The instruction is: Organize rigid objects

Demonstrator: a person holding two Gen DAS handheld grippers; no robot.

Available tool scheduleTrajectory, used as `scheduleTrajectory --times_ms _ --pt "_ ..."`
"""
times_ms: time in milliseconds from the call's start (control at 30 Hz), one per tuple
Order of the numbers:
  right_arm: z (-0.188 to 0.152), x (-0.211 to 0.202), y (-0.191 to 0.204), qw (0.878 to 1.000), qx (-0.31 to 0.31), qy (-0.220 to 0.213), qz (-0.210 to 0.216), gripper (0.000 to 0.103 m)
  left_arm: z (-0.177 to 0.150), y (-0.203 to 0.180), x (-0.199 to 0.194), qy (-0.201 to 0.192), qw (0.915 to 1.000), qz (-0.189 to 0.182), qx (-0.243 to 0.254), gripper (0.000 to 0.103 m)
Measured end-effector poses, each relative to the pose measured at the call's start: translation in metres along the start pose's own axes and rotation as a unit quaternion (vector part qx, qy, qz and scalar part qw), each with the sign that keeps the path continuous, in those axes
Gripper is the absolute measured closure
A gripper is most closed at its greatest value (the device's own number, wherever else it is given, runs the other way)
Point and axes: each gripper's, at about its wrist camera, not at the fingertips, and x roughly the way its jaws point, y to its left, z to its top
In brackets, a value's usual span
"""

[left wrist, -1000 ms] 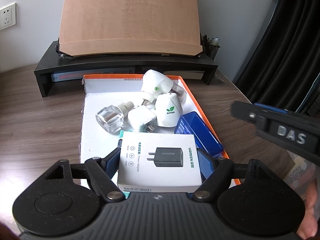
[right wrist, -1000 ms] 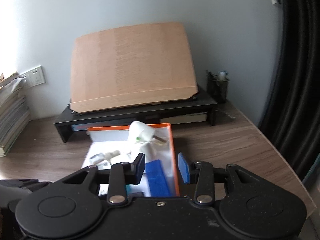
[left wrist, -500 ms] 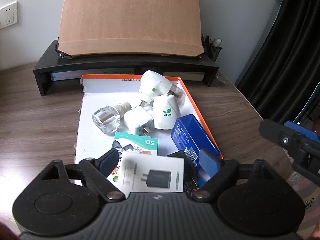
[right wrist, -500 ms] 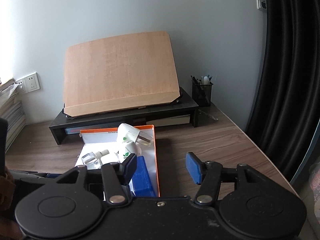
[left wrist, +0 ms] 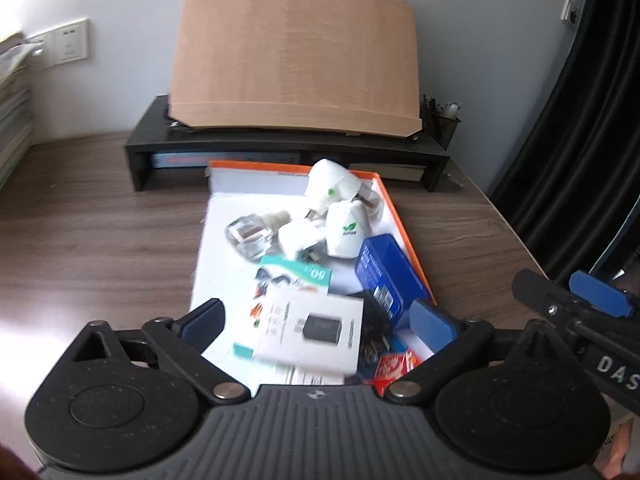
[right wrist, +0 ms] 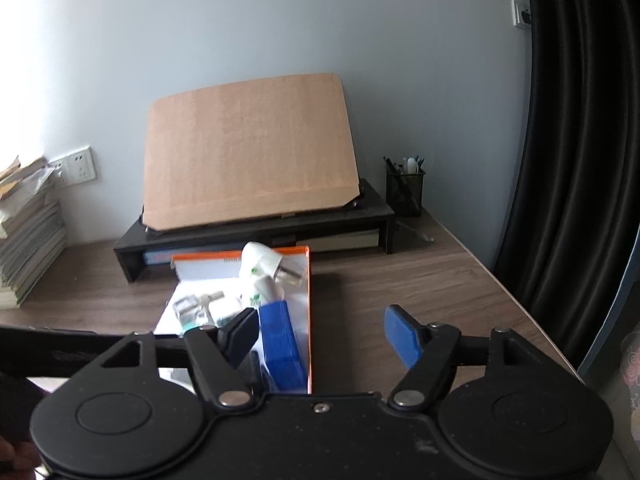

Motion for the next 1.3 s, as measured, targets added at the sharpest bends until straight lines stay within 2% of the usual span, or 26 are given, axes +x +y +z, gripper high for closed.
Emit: scheduleTrajectory --times_ms 167,433,800,1300 --pt "-0.015 -0.01 -0.004 1.0 -0.015 0.022 0.013 0.015 -0.021 0.001 -0.017 0.016 0.9996 0.016 -0.014 0.0" --pt "-0.037 -0.015 -0.005 0.998 -0.013 0.051 0.032 0.015 -0.043 -0.001 -0.019 0.035 0.9986 0.037 -0.011 0.0" --pt "-0.054 -0.017 -0.006 0.996 -0.025 0.075 0.034 0.014 -0.056 -0.007 -0.014 0.043 0.998 0.046 0.007 0.0" --pt "-0.061 -0.009 0.007 0.993 -0.042 0.098 0.054 0.014 -0.061 0.001 -0.013 0.052 0.9961 0.071 0.0 0.0"
